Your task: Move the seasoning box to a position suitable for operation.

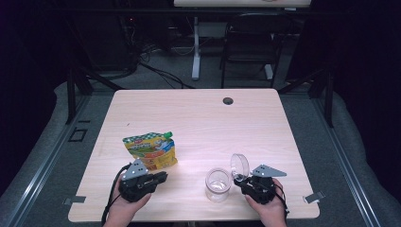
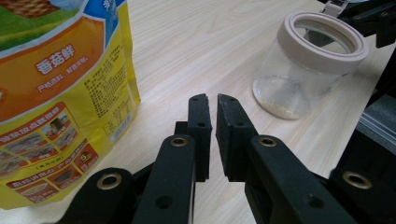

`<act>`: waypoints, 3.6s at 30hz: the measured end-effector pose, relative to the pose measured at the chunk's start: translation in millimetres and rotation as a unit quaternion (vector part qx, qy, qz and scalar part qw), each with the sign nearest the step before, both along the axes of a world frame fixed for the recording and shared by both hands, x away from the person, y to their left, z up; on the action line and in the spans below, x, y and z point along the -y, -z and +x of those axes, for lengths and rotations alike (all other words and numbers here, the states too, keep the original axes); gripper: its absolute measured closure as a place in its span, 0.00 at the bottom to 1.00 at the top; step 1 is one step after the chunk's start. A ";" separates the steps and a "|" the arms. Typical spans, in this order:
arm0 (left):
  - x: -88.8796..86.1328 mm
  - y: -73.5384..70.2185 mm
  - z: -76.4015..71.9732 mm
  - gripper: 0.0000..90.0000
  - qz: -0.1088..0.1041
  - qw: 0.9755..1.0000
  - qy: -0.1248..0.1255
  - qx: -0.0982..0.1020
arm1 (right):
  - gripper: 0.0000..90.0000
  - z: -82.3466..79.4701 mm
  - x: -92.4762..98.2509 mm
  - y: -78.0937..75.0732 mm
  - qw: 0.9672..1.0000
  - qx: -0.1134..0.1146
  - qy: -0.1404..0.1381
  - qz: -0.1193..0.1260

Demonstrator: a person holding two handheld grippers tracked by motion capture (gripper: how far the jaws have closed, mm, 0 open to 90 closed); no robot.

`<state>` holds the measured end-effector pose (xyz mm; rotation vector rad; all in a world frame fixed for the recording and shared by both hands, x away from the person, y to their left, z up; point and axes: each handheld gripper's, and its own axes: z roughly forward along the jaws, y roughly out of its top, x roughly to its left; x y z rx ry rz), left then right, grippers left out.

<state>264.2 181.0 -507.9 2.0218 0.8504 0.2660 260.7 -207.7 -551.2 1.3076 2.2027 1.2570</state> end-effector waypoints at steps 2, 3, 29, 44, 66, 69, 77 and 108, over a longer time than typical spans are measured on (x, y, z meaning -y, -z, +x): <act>-0.3 -0.1 0.1 0.93 0.001 1.000 -0.001 -0.001 | 0.86 -1.8 -2.6 -0.1 1.000 0.008 0.007 -0.007; -0.3 0.0 0.1 0.93 0.000 1.000 -0.001 -0.001 | 0.87 -2.8 -3.9 -0.1 1.000 0.011 0.013 -0.012; -3.5 4.4 5.2 0.93 0.009 1.000 -0.003 -0.003 | 0.95 -9.3 -21.4 1.4 0.993 0.063 0.086 -0.050; -16.8 -0.2 6.5 0.93 0.003 1.000 -0.025 0.005 | 0.95 23.1 -12.6 2.2 0.987 0.053 0.142 -0.046; -90.6 -14.9 15.2 0.82 -0.032 0.996 -0.086 -0.006 | 0.77 5.7 -3.7 -7.9 0.990 0.024 0.132 -0.034; -98.0 -10.9 19.2 0.77 -0.036 0.994 -0.100 -0.009 | 0.74 -0.4 3.0 -11.5 0.991 0.005 0.132 -0.023; -108.0 1.0 30.7 0.62 -0.046 0.992 -0.115 -0.029 | 0.66 -14.8 8.9 -15.7 0.992 -0.011 0.124 -0.015; -87.6 9.3 52.6 0.68 -0.048 0.994 -0.083 -0.047 | 0.65 -29.3 36.2 -2.6 0.986 -0.025 0.161 0.025</act>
